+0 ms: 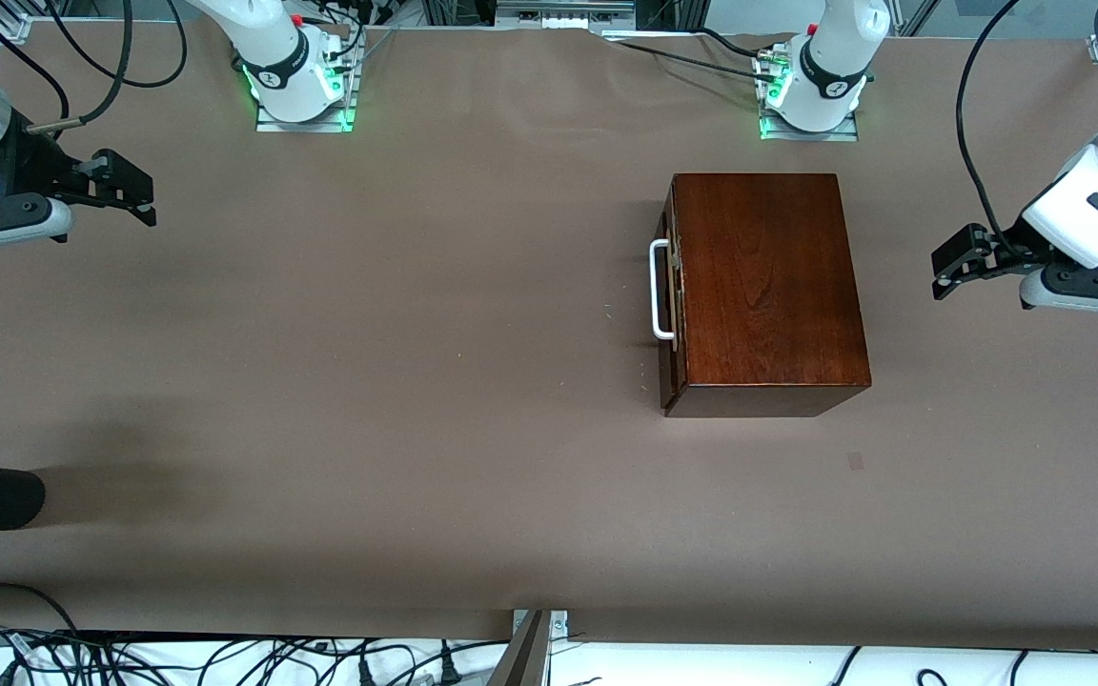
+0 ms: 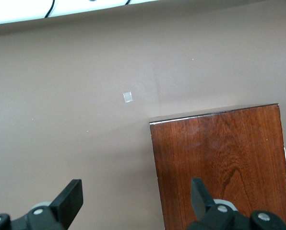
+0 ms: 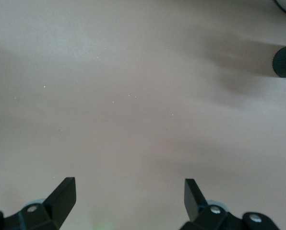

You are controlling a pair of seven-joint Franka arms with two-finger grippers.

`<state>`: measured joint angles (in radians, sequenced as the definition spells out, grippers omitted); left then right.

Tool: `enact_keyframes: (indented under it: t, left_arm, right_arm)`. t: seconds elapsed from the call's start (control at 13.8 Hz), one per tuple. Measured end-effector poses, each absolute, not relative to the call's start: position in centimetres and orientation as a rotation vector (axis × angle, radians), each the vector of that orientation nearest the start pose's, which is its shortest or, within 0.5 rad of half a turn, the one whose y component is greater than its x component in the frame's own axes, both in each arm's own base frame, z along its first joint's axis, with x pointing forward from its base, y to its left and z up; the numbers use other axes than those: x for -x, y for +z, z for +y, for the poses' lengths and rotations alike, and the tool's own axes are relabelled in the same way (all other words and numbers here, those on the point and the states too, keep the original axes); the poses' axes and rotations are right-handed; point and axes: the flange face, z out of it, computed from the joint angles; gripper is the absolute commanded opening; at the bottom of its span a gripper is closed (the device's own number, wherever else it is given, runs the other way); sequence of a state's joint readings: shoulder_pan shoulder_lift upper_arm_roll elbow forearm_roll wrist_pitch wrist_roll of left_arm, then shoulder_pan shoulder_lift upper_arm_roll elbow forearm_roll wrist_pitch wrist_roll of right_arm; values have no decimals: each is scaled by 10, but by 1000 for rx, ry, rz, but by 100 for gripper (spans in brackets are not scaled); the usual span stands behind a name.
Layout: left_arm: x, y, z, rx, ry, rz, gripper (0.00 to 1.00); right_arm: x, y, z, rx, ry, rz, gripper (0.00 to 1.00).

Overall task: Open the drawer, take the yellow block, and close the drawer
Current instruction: 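Move the left gripper to the white drawer handle of the wooden box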

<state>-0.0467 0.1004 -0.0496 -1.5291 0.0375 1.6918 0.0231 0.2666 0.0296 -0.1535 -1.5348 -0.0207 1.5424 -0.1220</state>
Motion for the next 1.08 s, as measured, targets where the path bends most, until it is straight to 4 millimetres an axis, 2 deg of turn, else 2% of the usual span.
enact_keyframes:
  t: [0.43,0.58,0.65,0.79,1.08]
  left_arm:
    - [-592,598,-59,3104,-71,208,100]
    - [-590,588,-75,3101,-7,251,100]
    - [-587,576,-91,3095,78,286,100]
    - [-577,549,-143,3068,230,346,100]
    - [-540,508,-291,3016,284,510,100]
  right_arm:
    - [-557,623,62,3145,35,-371,100]
    - [-557,623,62,3145,35,-371,100]
    - [-557,623,62,3145,34,-371,100]
    - [-557,623,62,3145,34,-371,100]
    - [-557,623,62,3145,35,-371,100]
